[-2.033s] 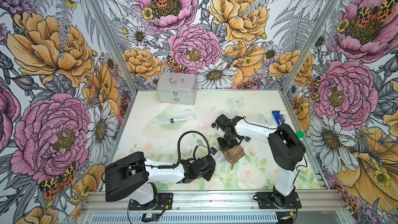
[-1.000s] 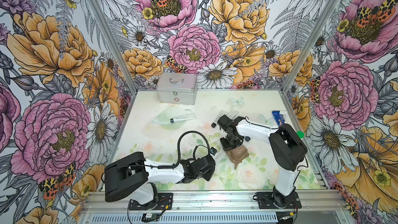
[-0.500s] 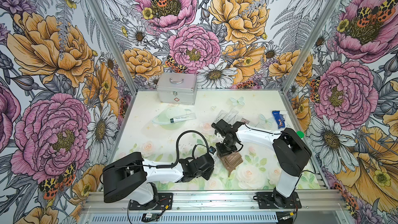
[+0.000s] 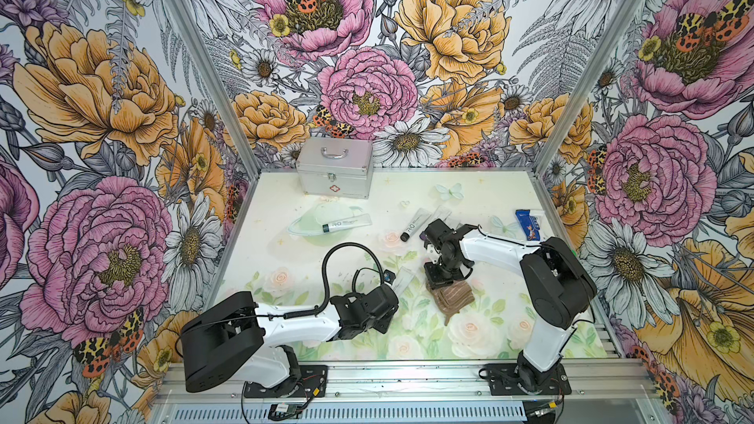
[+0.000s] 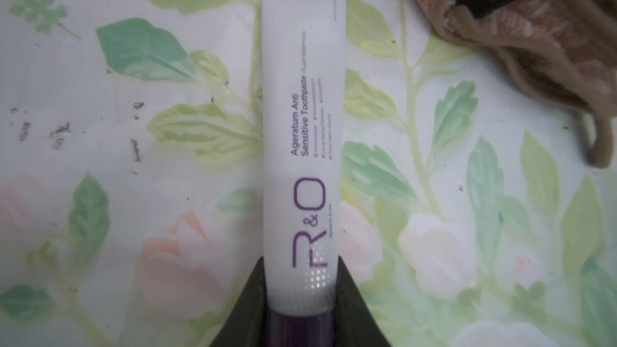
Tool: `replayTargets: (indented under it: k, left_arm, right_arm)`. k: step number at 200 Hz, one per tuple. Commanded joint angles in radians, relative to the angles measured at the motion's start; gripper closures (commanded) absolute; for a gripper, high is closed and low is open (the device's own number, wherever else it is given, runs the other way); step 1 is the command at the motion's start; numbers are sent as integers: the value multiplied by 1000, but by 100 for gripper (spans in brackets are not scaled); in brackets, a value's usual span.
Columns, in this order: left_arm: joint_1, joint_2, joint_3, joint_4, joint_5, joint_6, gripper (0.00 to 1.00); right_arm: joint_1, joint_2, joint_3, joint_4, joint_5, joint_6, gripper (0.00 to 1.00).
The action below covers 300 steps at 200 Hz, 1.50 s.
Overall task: Wipe the surface of the toothpaste tube
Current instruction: Wipe the dirt from the toothpaste tube, then move the toothpaste to the center of the board.
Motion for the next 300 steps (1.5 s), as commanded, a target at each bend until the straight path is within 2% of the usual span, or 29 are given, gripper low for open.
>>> replayTargets:
  k: [1,58,119,126,162,194,238,280,291,300]
  left_arm:
    - [44,-25,23,-41,-40,-26,73]
    - [223,88,119,-60,-18,13,72]
    - [367,330,360,-44,47,124,72]
    - [377,354,386,-37,91,136,72]
    - [427,518,528,-24,175,182,71]
    - [459,600,627,-29,248,223,69]
    - [489,697,774,-60,323,258,66]
    - [493,761,876,-99,335,268,66]
    - [501,746,880,-98,334,256,60]
    - [507,722,875,-98,333,246,47]
  right_arm:
    - [38,-7,-43,-51,69,17,100]
    - [180,-44,-48,-34,53,93,100]
    - [188,-82,-55,-35,60,99,100]
    - [190,-85,-58,-35,61,99,100]
    - [188,-92,-66,-35,65,98,100]
    - [188,-97,-67,-35,66,96,100]
    - [187,-96,-61,-39,61,94,100]
    - [185,-106,-63,-43,61,94,100]
    - [185,-108,-67,-44,61,96,100]
    - [185,-110,-71,-44,63,96,100]
